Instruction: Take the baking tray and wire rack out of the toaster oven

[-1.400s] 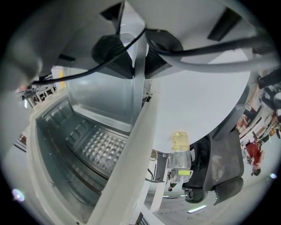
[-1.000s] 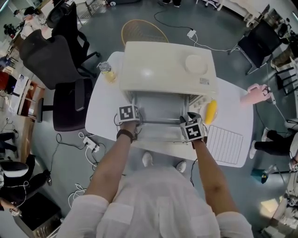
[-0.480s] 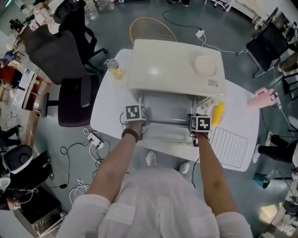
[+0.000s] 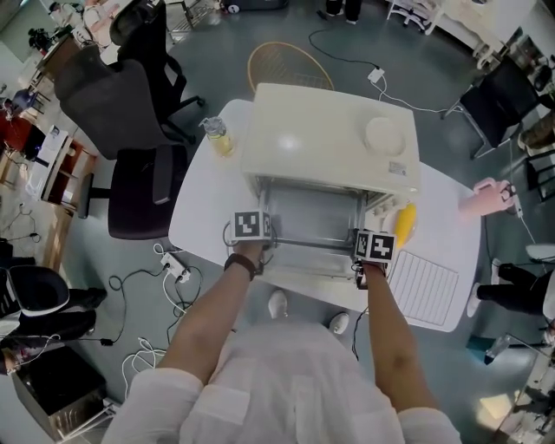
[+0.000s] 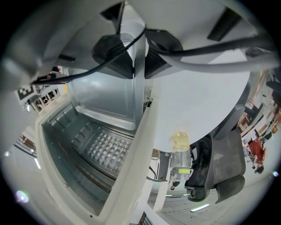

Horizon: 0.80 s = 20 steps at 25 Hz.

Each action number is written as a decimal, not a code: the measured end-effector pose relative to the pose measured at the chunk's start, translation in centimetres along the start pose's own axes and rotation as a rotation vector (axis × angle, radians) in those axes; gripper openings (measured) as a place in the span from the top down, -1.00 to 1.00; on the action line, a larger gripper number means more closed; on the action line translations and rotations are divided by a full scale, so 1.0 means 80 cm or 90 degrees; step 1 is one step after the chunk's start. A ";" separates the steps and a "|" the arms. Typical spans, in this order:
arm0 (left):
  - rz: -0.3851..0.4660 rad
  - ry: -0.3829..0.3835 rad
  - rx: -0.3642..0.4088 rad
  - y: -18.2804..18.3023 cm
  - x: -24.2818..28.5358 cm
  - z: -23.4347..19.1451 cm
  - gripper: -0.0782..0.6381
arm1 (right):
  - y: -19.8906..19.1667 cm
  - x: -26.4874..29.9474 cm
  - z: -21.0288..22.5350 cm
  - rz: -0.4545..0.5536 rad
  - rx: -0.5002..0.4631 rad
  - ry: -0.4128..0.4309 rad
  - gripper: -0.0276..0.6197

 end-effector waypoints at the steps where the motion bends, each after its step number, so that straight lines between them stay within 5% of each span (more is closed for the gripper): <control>1: 0.001 0.000 0.003 -0.002 -0.003 0.000 0.56 | -0.002 -0.003 -0.001 0.001 0.001 0.002 0.64; 20: 0.067 -0.002 0.015 -0.077 -0.093 0.022 0.59 | -0.076 -0.073 -0.013 0.025 0.004 0.040 0.64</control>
Point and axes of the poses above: the fingertips, and each gripper's own axes: x forward along the fingers, z to its right, y out of its top, the point moved 4 cm from there along -x, backward along the fingers, and after that the axes turned 9 degrees about x, right-handed, at the moved point
